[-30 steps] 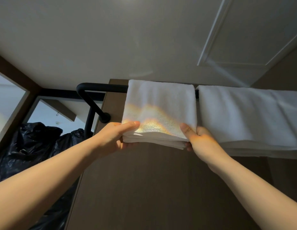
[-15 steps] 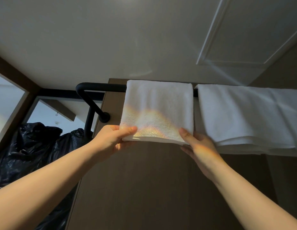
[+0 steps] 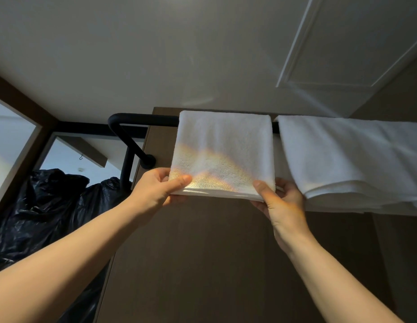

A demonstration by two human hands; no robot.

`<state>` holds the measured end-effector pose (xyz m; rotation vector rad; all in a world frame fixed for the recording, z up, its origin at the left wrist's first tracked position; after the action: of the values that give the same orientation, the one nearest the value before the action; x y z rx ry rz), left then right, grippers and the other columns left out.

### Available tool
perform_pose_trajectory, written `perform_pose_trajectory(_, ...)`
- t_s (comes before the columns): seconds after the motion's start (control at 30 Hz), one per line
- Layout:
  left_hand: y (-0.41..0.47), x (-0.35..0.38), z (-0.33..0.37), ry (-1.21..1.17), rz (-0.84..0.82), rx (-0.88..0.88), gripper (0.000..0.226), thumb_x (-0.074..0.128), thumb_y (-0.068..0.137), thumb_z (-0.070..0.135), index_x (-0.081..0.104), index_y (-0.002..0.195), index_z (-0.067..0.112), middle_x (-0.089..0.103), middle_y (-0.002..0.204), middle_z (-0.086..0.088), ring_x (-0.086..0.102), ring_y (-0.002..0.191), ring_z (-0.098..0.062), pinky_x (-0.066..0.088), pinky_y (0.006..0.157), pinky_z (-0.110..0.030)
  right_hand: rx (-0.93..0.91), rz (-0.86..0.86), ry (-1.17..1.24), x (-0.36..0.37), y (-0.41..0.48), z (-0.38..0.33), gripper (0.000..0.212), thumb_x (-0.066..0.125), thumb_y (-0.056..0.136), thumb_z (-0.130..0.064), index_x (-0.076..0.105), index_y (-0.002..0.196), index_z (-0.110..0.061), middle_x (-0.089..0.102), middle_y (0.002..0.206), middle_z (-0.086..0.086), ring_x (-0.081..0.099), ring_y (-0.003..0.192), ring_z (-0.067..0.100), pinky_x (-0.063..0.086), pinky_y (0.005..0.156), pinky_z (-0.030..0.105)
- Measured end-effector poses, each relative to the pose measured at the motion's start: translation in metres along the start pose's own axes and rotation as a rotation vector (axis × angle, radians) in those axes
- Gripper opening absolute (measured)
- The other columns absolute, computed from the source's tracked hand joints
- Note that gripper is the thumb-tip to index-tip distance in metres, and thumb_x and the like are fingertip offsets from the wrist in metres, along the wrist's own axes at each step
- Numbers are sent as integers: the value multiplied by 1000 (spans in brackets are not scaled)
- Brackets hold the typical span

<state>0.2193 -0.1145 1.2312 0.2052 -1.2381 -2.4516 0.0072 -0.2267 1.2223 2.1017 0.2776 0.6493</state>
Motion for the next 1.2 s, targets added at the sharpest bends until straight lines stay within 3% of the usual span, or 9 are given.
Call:
perform_pose_trajectory(0.17, 2, 4, 6, 2, -42, -103, 15, 67, 87, 14, 65, 98, 3, 71, 98, -7, 70, 89, -19, 58, 64, -21, 37, 67, -345, -2, -10, -7, 45, 65, 92, -24, 50, 131, -6, 59, 125, 13, 60, 111, 26, 49, 100, 42)
perform_pose_trajectory(0.23, 2, 4, 9, 29, -54, -99, 15, 66, 88, 14, 65, 98, 3, 71, 100, -8, 69, 90, -19, 59, 66, -22, 19, 88, -526, -8, -19, -14, 47, 64, 92, -36, 51, 129, -10, 60, 121, 11, 60, 108, 24, 49, 91, 36)
perform_pose_trajectory(0.37, 3, 3, 8, 24, -44, -90, 16, 67, 88, 16, 64, 99, 5, 71, 100, -8, 70, 86, -18, 59, 65, -22, -157, 31, -773, -20, -44, -31, 32, 58, 92, -46, 53, 84, -15, 57, 80, 2, 59, 76, 19, 43, 57, 29)
perform_pose_trajectory(0.53, 5, 5, 4, 18, -13, -96, 17, 67, 87, 14, 64, 100, 3, 69, 101, -9, 69, 85, -18, 59, 62, -21, -404, -114, -840, -3, -54, -53, 38, 64, 88, -42, 50, 63, -18, 49, 55, -6, 48, 55, 8, 42, 55, 24)
perform_pose_trajectory(0.63, 6, 5, 1, 22, -14, -100, 17, 68, 87, 15, 63, 99, 4, 69, 101, -9, 69, 85, -18, 60, 66, -24, -643, -170, -1005, 22, -32, -73, 27, 64, 91, -38, 57, 73, -18, 60, 74, -5, 56, 72, 12, 44, 66, 29)
perform_pose_trajectory(0.73, 7, 3, -1, 53, -9, -96, 16, 68, 87, 16, 65, 97, 4, 69, 105, -13, 68, 93, -25, 57, 79, -32, -778, -194, -1255, 52, 8, -89, 29, 57, 96, -36, 64, 108, -10, 59, 116, 10, 54, 108, 29, 41, 90, 36)
perform_pose_trajectory(0.9, 9, 3, -4, 50, 5, -107, 16, 68, 87, 14, 65, 96, 2, 68, 108, -16, 69, 94, -29, 58, 73, -28, -788, -201, -1512, 95, 64, -96, 58, 33, 102, -48, 29, 151, -17, 20, 159, 15, 14, 147, 34, 10, 119, 44)
perform_pose_trajectory(1.0, 12, 2, -6, 31, 2, -102, 16, 68, 86, 13, 64, 95, 0, 68, 105, -16, 69, 89, -25, 59, 64, -23, -743, -227, -1568, 114, 86, -90, 65, 25, 101, -55, 17, 155, -21, 13, 162, 12, 7, 149, 33, 3, 120, 49)
perform_pose_trajectory(1.2, 17, 0, -13, 30, -4, -94, 18, 70, 85, 15, 66, 96, 2, 71, 102, -13, 71, 88, -23, 59, 71, -25, -772, -131, -1606, 115, 97, -68, 56, 26, 99, -60, 52, 118, -15, 57, 125, 14, 50, 118, 34, 30, 102, 45)
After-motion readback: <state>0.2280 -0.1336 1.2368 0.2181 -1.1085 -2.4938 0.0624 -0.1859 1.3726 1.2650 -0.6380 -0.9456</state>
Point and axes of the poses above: each hand's wrist, its own y-axis towards the middle knuckle, its own x-axis out of the palm, z = x × y, the point moved 2 cm from there along y, towards the middle knuckle
